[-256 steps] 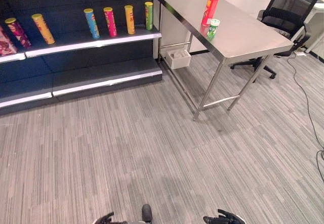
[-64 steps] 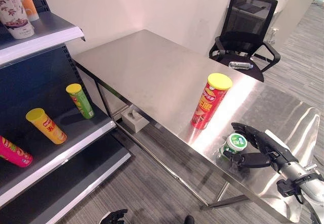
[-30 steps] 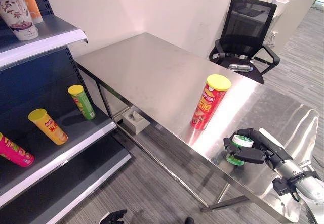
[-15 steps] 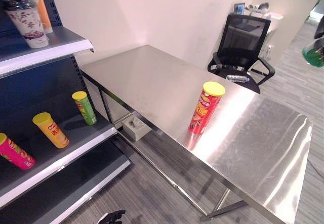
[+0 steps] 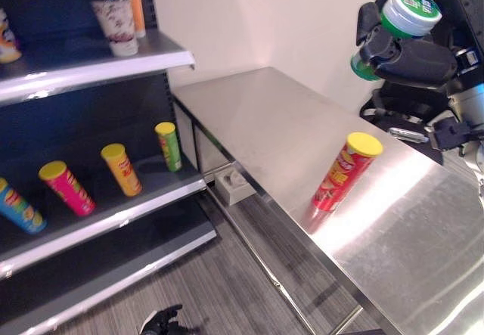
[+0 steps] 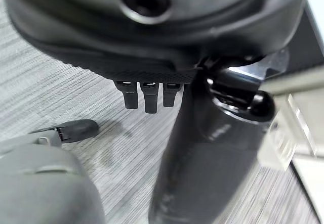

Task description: Put the goods on the table back onto the shelves and tidy them up.

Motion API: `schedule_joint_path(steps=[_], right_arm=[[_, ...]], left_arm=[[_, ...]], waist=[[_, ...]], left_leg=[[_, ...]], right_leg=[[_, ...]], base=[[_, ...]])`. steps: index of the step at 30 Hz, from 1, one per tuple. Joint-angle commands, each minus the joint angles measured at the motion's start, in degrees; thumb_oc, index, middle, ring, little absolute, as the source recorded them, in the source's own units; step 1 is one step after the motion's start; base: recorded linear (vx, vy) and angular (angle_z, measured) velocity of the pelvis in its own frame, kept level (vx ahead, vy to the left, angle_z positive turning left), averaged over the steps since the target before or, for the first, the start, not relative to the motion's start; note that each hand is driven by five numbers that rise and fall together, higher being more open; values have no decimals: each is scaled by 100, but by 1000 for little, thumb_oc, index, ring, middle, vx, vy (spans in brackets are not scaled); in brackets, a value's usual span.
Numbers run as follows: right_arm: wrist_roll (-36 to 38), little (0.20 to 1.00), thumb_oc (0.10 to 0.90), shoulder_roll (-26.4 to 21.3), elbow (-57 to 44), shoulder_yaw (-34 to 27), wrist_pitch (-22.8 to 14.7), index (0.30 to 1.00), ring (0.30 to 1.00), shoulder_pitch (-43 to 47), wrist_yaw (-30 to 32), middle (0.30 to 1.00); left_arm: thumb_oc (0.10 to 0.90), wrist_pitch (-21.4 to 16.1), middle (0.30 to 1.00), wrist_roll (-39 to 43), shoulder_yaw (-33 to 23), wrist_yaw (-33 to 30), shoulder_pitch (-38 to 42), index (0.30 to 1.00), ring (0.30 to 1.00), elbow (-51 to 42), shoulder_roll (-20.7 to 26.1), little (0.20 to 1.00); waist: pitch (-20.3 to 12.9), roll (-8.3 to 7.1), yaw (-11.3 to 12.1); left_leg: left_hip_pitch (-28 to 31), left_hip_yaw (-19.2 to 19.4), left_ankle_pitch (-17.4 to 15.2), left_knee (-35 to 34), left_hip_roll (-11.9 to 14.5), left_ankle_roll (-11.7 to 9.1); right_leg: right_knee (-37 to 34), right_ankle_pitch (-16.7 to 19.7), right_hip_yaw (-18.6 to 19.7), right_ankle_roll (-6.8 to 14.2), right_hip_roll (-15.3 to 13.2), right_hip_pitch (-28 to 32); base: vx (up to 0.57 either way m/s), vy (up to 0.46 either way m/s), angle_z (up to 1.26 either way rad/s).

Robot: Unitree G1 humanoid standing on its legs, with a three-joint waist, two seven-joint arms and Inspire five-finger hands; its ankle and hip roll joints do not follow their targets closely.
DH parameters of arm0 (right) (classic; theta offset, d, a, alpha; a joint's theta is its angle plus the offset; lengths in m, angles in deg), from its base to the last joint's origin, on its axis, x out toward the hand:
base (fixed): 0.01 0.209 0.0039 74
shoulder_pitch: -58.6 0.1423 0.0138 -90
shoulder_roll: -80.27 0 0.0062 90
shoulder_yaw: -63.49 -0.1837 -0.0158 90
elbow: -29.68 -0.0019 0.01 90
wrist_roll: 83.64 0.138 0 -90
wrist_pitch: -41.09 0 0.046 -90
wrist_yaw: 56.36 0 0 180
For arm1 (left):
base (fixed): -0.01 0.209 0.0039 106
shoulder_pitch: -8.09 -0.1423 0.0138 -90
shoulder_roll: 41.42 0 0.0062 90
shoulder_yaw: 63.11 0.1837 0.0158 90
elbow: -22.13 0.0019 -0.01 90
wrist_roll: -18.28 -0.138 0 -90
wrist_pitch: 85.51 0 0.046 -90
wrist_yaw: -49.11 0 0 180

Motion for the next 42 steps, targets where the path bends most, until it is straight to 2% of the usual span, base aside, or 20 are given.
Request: schedule_joint_path(steps=[1, 2, 7, 8, 9, 14, 15, 16, 17, 18, 19, 20, 25, 26, 27, 28, 29, 33, 42], right_arm=[[66, 300, 400, -421, 7, -368, -347, 300, 300, 730, 328, 300], [-89, 300, 400, -386, -22, -436, -324, 300, 300, 606, 369, 300], [-160, 300, 400, -326, -84, -456, -238, 300, 300, 541, 311, 300], [-233, 300, 400, -297, -91, -424, -234, 300, 300, 536, 273, 300], [-242, 300, 400, -295, -104, -425, -227, 300, 300, 522, 275, 300], [-242, 300, 400, -293, -105, -425, -226, 300, 300, 522, 275, 300], [-301, 300, 400, -195, -104, -243, -161, 300, 300, 680, 208, 300], [-390, 300, 400, 47, -14, 6, -115, 300, 300, 895, 237, 300], [-415, 300, 400, 63, -22, 79, -112, 300, 300, 1011, 250, 300], [-449, 300, 400, 69, -8, 152, -99, 300, 300, 1091, 273, 300], [-452, 300, 400, 70, 1, 178, -98, 300, 300, 1121, 278, 300], [-481, 300, 400, 72, 10, 217, -86, 300, 300, 1169, 295, 300], [-481, 300, 400, 72, 12, 221, -86, 300, 300, 1173, 295, 300], [-475, 300, 400, 124, 9, 372, -53, 300, 300, 1357, 256, 300], [-430, 300, 400, 190, 25, 479, -49, 300, 300, 1474, 254, 300], [-519, 300, 400, 350, -137, 735, 68, 300, 300, 1640, 149, 300], [-538, 300, 400, 438, -2, 964, 98, 300, 300, 1787, 103, 300], [-567, 300, 400, 543, 15, 1286, 181, 300, 300, 2075, 51, 300], [-742, 300, 400, 1004, 162, 1703, 270, 300, 300, 2477, 1, 300]], left_arm=[[800, -185, 900, 216, 216, -163, 233, 900, 900, -44, 290, 900], [800, -157, 900, 149, 217, -131, 201, 900, 900, -26, 242, 900], [800, -148, 900, 113, 202, -109, 114, 900, 900, 10, 217, 900], [800, -124, 900, 38, 200, -122, 103, 900, 900, 125, 207, 900], [800, -131, 900, 32, 203, -126, 100, 900, 900, 135, 199, 900], [800, -131, 900, 32, 202, -126, 99, 900, 900, 136, 200, 900], [800, -104, 900, -141, 247, -112, 88, 900, 900, 247, 300, 900], [800, -102, 900, -192, 258, -181, 170, 900, 900, 357, 316, 900], [800, -103, 900, -165, 272, -191, 160, 900, 900, 309, 344, 900], [800, -98, 900, -163, 269, -201, 153, 900, 900, 306, 364, 900], [800, -97, 900, -163, 258, -201, 154, 900, 900, 305, 356, 900], [800, -91, 900, -163, 273, -209, 147, 900, 900, 285, 394, 900], [800, -90, 900, -163, 272, -209, 146, 900, 900, 285, 393, 900], [800, -95, 900, -108, 282, -192, 91, 900, 900, 240, 415, 900], [800, -96, 900, -52, 291, -202, 96, 900, 900, 230, 414, 900], [800, -41, 900, 50, 240, -236, 23, 900, 900, 259, 365, 900], [800, -48, 900, 73, 233, -228, -9, 900, 900, 185, 305, 900], [800, 3, 900, 214, 291, -213, -38, 900, 900, 186, 203, 900], [800, 46, 900, 322, 360, -201, -127, 900, 900, 64, 166, 900]], waist=[[-16, -106, 204], [-85, -78, 127], [-153, -35, 192], [-236, 9, 284], [-240, 2, 235], [-239, 0, 227], [-373, -7, 411], [-292, -41, 358], [-234, -51, 339], [-177, -30, 299], [-175, -30, 306], [-157, -13, 276], [-162, -14, 281], [-164, 58, 245], [-144, 17, 254], [-117, -93, 220], [-215, -159, 212], [-323, -169, 261], [-382, -81, 395]], left_leg=[[-664, 787, 403, 681, 602, -266], [-712, 1302, 261, 716, 660, -219], [-618, 1249, 250, 477, 554, -179], [-545, 1083, 167, 312, 341, -83], [-535, 1039, 182, 273, 301, -60], [-535, 1033, 184, 270, 298, -59], [-424, 857, 76, 23, -15, 122], [-231, 536, -171, -81, -548, 504], [-189, 464, -200, -87, -641, 572], [-158, 383, -222, -87, -692, 626], [-161, 402, -227, -87, -702, 633], [-169, 320, -234, -87, -719, 647], [-174, 327, -234, -87, -720, 648], [-220, 161, -127, -87, -666, 629], [-200, -47, -160, -87, -682, 541], [-108, -266, -191, -87, -661, 477], [-149, -348, -171, -87, -619, 406], [-170, -443, -139, -87, -516, 313], [-211, -524, -103, -87, -400, 191]], right_leg=[[35, -407, -281, 130, -192, 337], [43, -517, -464, 175, -232, 432], [38, -513, -504, 225, -257, 462], [80, -464, -635, 241, -338, 513], [77, -457, -689, 268, -362, 539], [77, -458, -697, 270, -363, 544], [455, -444, -861, 325, -699, 563], [1941, -222, -669, 507, -1472, 238], [2258, 3, -520, 564, -1624, 107], [2478, 45, -285, 561, -1655, -31], [2524, 30, -250, 568, -1677, -70], [2606, -15, 68, 541, -1561, -212], [2613, -17, 78, 540, -1563, -225], [2022, -462, 624, 276, -1009, -453], [1308, -400, 961, 345, -916, -553], [635, -171, 1325, 445, -775, -466], [385, -82, 1224, 467, -701, -307], [117, -75, 1064, 433, -597, -74], [35, -172, 779, 392, -555, 119]], base=[[-89, 3, 89], [-72, 22, 142], [31, 68, 102], [59, 146, -9], [59, 146, 4], [28, 60, 38], [298, 690, -12], [318, 758, 14], [190, 520, 73], [22, 120, 127], [5, 68, 126], [-1, 20, 77], [-3, 1, 18], [39, -86, 7], [115, -188, 14], [181, -279, 42], [159, -241, 72], [67, -120, 114], [20, -58, 14]])
